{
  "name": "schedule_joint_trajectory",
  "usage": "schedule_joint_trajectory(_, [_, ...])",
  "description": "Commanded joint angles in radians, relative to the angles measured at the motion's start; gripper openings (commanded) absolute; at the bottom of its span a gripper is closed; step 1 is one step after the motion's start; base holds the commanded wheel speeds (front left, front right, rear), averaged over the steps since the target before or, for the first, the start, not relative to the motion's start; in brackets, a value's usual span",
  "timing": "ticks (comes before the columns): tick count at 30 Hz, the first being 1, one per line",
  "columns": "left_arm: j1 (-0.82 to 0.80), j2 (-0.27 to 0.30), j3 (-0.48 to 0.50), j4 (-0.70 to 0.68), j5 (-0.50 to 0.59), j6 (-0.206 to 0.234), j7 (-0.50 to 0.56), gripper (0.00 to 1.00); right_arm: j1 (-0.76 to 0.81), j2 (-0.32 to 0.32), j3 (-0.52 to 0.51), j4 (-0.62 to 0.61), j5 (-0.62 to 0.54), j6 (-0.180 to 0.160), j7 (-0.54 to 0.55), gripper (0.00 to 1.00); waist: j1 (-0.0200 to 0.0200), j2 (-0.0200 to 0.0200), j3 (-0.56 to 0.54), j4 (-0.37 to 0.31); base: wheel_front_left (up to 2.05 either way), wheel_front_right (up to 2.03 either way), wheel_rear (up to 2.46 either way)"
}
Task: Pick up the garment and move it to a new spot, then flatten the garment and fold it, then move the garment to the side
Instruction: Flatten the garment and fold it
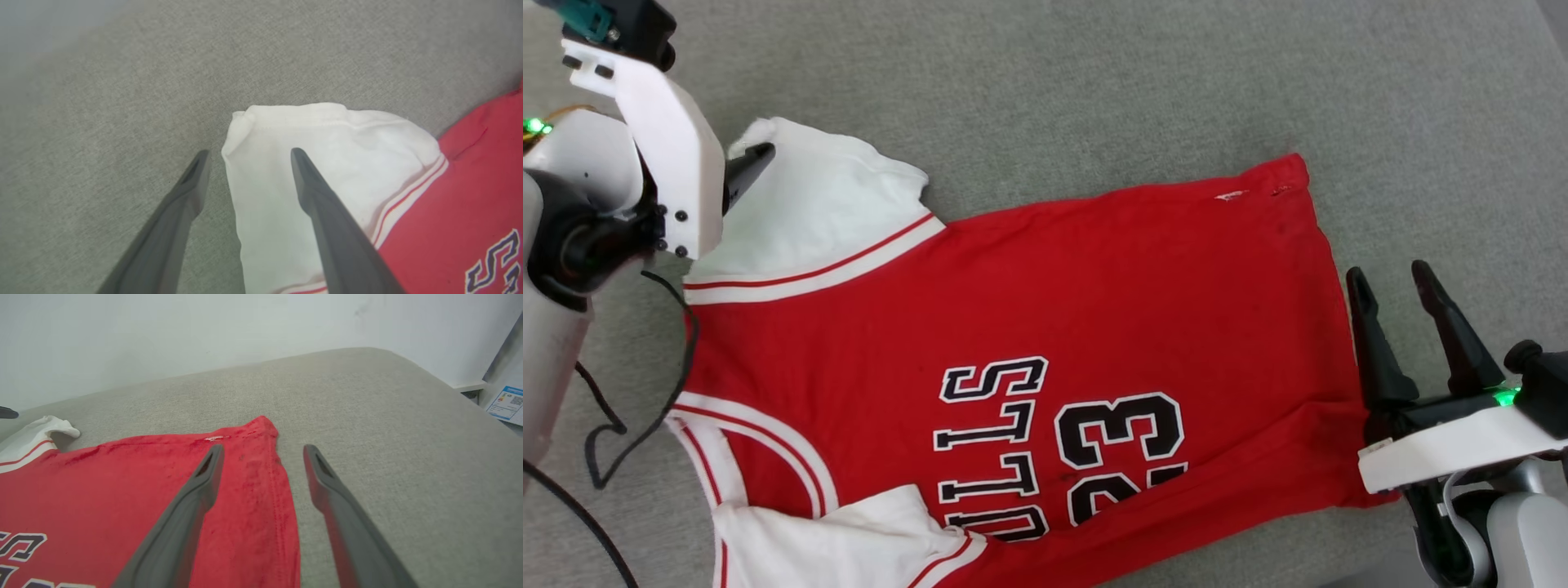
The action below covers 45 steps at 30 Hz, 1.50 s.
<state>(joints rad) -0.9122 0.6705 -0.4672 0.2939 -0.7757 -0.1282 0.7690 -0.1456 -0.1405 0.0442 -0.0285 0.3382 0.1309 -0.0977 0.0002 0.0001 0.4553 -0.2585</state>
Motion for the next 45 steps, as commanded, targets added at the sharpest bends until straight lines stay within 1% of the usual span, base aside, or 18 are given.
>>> schedule_joint_trajectory(1, [-0.030, 0.006, -0.001, 0.013, -0.006, 0.001, 0.030, 1.00, -0.028, 0.005, -0.004, 0.000, 0.000, 0.000, -0.007, 1.00, -0.0002, -0.0001, 0.029, -0.021, 0.00, 0.00, 0.00])
schedule_joint_trajectory(3, [-0.051, 0.010, -0.010, 0.043, -0.014, 0.010, 0.083, 1.00, -0.037, 0.011, -0.006, -0.006, 0.002, 0.000, -0.005, 1.00, -0.0002, -0.0001, 0.043, -0.028, 0.00, 0.00, 0.00])
schedule_joint_trajectory(5, [-0.075, 0.008, -0.012, 0.065, -0.016, 0.020, 0.114, 1.00, -0.045, 0.014, -0.006, -0.015, 0.000, 0.000, -0.002, 1.00, -0.0002, -0.0001, 0.060, -0.034, 0.00, 0.00, 0.00])
schedule_joint_trajectory(11, [-0.098, -0.006, -0.015, 0.128, -0.012, 0.054, 0.139, 1.00, -0.064, 0.027, -0.022, -0.022, -0.034, 0.000, 0.005, 1.00, -0.0002, -0.0001, 0.100, -0.044, 0.00, 0.00, 0.00])
schedule_joint_trajectory(12, [-0.093, -0.007, -0.020, 0.140, -0.012, 0.060, 0.150, 0.93, -0.065, 0.030, -0.023, -0.021, -0.038, 0.000, 0.004, 1.00, -0.0002, -0.0001, 0.104, -0.044, 0.00, 0.00, 0.00])
schedule_joint_trajectory(13, [-0.084, -0.006, -0.029, 0.149, -0.011, 0.058, 0.161, 0.42, -0.065, 0.031, -0.026, -0.020, -0.041, 0.000, 0.005, 1.00, -0.0002, -0.0001, 0.106, -0.043, 0.00, 0.00, 0.00])
schedule_joint_trajectory(14, [-0.077, -0.005, -0.038, 0.149, -0.009, 0.055, 0.168, 0.00, -0.065, 0.031, -0.028, -0.020, -0.043, 0.000, 0.005, 1.00, -0.0002, -0.0001, 0.108, -0.042, 0.00, 0.00, 0.00])
schedule_joint_trajectory(17, [-0.072, -0.010, -0.039, 0.142, -0.005, 0.052, 0.148, 0.00, -0.065, 0.033, -0.032, -0.020, -0.046, 0.000, 0.006, 1.00, -0.0002, -0.0001, 0.110, -0.036, 0.00, 0.00, 0.00])
schedule_joint_trajectory(20, [-0.065, -0.029, -0.029, 0.144, -0.005, 0.053, 0.091, 0.00, -0.068, 0.026, -0.035, -0.020, -0.053, 0.000, 0.014, 1.00, -0.0002, -0.0001, 0.098, -0.021, 0.00, 0.00, 0.00])
schedule_joint_trajectory(23, [-0.063, -0.049, -0.032, 0.141, 0.001, 0.035, 0.018, 0.00, -0.075, 0.010, -0.039, -0.025, -0.059, 0.000, 0.029, 1.00, -0.0002, -0.0001, 0.072, -0.002, 0.00, 0.00, 0.00])
schedule_joint_trajectory(26, [-0.067, -0.068, -0.029, 0.128, -0.009, 0.019, -0.060, 0.00, -0.076, -0.017, -0.041, -0.033, -0.069, 0.000, 0.060, 1.00, -0.0002, -0.0001, 0.037, 0.024, 0.00, 0.00, 0.00])
schedule_joint_trajectory(29, [-0.052, -0.081, -0.035, 0.111, -0.022, 0.008, -0.119, 0.00, -0.072, -0.062, -0.032, -0.045, -0.067, -0.001, 0.116, 1.00, -0.0002, -0.0001, -0.005, 0.051, 0.00, 0.00, 0.00])
schedule_joint_trajectory(31, [-0.041, -0.083, -0.044, 0.091, -0.024, 0.005, -0.155, 0.00, -0.068, -0.090, -0.031, -0.050, -0.054, 0.000, 0.181, 1.00, -0.0002, -0.0001, -0.034, 0.070, 0.00, 0.00, 0.00])
schedule_joint_trajectory(33, [-0.027, -0.077, -0.053, 0.058, -0.030, 0.001, -0.184, 0.00, -0.071, -0.154, -0.008, -0.054, -0.062, 0.000, 0.263, 1.00, -0.0002, -0.0001, -0.059, 0.088, 0.00, 0.00, 0.00])
schedule_joint_trajectory(36, [0.001, -0.066, -0.070, -0.005, -0.037, -0.001, -0.217, 0.00, -0.091, -0.227, 0.011, -0.057, -0.031, 0.000, 0.397, 1.00, -0.0002, -0.0001, -0.088, 0.120, 0.00, 0.00, 0.00])
schedule_joint_trajectory(39, [0.034, -0.057, -0.079, -0.088, -0.048, -0.001, -0.241, 0.00, -0.121, -0.316, 0.016, -0.055, -0.003, -0.001, 0.537, 1.00, -0.0002, -0.0001, -0.103, 0.158, 0.00, 0.00, 0.00])
schedule_joint_trajectory(43, [0.087, -0.027, -0.088, -0.221, -0.035, 0.000, -0.266, 0.00, -0.176, -0.381, 0.015, -0.050, 0.058, 0.000, 0.733, 1.00, -0.0002, -0.0001, -0.097, 0.205, 0.00, 0.00, 0.00])
schedule_joint_trajectory(45, [0.115, -0.013, -0.089, -0.296, -0.023, 0.013, -0.276, 0.00, -0.212, -0.410, 0.007, -0.047, 0.082, -0.001, 0.816, 1.00, -0.0002, -0.0001, -0.082, 0.228, 0.00, 0.00, 0.00])
